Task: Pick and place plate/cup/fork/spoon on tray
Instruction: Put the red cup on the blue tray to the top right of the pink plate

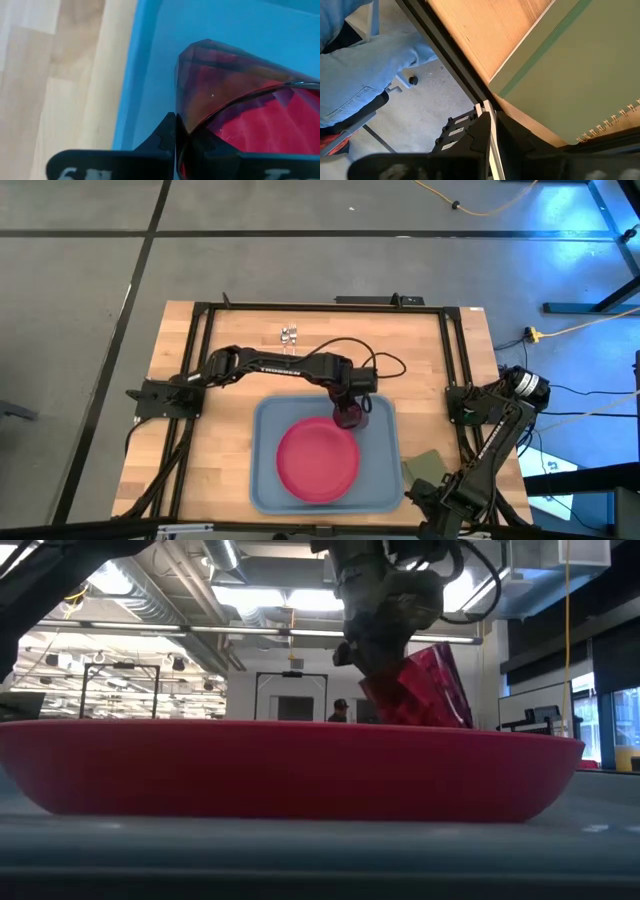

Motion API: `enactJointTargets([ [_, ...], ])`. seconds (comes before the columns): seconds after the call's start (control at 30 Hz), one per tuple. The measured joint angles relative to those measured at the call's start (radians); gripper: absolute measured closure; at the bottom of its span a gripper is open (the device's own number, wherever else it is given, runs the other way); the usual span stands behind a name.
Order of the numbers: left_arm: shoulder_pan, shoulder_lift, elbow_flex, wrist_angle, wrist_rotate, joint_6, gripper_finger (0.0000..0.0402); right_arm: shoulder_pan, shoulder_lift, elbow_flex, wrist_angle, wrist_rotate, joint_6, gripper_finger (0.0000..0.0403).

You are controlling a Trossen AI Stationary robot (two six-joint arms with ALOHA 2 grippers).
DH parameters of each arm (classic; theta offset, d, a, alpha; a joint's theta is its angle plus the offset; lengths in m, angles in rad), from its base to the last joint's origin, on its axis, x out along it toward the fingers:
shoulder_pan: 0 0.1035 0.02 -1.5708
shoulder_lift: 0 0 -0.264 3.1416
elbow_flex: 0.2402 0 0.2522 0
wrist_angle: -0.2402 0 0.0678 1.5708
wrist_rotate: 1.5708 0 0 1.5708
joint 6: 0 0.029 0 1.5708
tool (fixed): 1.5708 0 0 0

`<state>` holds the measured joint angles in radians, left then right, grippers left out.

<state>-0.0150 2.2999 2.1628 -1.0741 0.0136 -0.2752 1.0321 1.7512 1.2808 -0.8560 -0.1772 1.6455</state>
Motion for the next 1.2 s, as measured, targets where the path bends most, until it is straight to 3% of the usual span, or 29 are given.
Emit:
enactJointTargets([
  [1.2,0.038,0.0,0.0,0.058,0.086,0.023,0.0327,0.0,0.0,0.0,0.0,-0.007,0.0,0.037],
])
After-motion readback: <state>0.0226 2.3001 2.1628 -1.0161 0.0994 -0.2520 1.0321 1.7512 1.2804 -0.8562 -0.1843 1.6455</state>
